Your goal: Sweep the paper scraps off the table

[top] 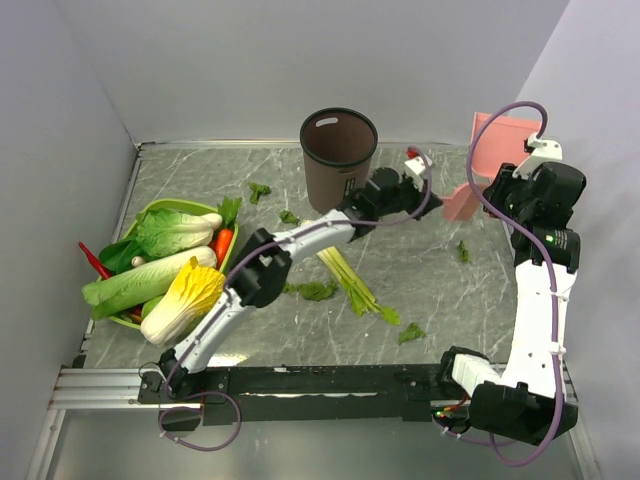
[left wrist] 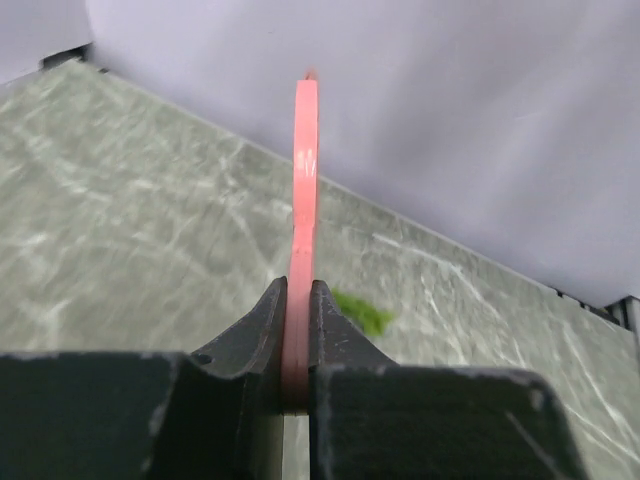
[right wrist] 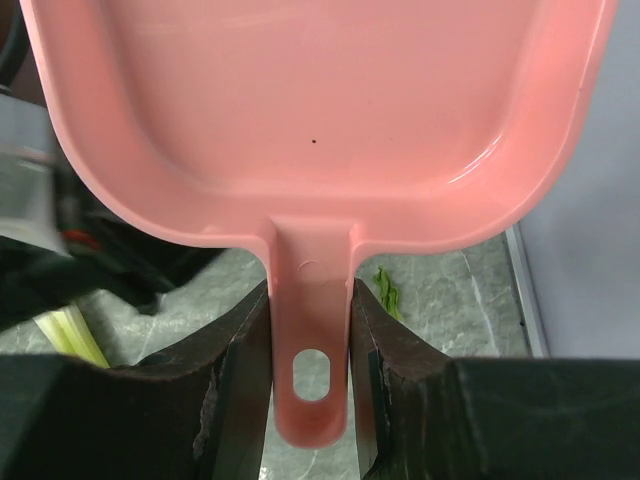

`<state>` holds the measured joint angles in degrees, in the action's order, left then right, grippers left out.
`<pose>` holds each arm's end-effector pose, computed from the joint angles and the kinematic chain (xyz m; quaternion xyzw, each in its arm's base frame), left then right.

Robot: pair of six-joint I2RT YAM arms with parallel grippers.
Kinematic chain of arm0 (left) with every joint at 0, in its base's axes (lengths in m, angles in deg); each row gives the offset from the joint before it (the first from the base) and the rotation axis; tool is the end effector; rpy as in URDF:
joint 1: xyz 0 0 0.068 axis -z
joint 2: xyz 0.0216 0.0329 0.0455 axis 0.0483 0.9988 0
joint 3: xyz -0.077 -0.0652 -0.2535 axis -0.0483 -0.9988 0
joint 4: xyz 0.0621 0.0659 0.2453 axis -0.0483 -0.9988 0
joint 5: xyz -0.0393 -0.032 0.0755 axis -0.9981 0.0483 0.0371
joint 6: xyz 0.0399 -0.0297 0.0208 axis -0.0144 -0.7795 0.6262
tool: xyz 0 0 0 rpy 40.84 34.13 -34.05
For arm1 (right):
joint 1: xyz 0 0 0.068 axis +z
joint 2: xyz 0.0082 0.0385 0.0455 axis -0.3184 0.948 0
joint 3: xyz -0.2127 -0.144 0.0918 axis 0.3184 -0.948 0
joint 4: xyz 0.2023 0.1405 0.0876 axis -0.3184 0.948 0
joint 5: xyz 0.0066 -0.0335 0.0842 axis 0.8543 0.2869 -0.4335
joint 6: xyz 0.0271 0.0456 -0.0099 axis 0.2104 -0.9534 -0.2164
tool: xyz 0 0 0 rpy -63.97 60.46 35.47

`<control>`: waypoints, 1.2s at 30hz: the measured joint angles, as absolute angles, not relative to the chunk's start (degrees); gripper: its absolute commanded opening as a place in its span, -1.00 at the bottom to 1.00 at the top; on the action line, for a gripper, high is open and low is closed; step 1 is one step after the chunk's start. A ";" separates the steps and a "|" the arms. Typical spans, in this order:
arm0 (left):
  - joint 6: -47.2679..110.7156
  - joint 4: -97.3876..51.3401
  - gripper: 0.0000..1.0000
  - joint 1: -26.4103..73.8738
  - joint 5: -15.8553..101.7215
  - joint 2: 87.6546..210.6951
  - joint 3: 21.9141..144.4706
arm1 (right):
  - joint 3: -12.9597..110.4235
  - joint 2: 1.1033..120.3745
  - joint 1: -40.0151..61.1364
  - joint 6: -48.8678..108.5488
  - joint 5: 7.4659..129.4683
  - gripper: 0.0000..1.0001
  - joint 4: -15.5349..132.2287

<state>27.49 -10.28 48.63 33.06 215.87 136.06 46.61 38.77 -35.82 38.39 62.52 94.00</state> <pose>0.3582 -0.4664 0.2570 0.3215 0.6442 -0.4735 0.5074 0.2008 -0.0535 0.4186 0.0454 0.8239 0.0049 0.5649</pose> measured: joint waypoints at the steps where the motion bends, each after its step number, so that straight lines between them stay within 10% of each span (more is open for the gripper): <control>1: 27.60 -9.36 -0.99 49.39 33.79 218.12 138.26 | 46.61 38.77 -35.82 38.41 62.50 -1.00 94.13; 19: 41.92 -10.25 -0.99 55.16 31.14 215.78 124.95 | 42.92 37.44 -35.84 38.61 59.46 -1.00 94.64; 36: 53.74 -31.61 -0.98 50.09 15.03 166.06 78.00 | 38.05 33.07 -35.98 37.85 56.88 -1.00 93.89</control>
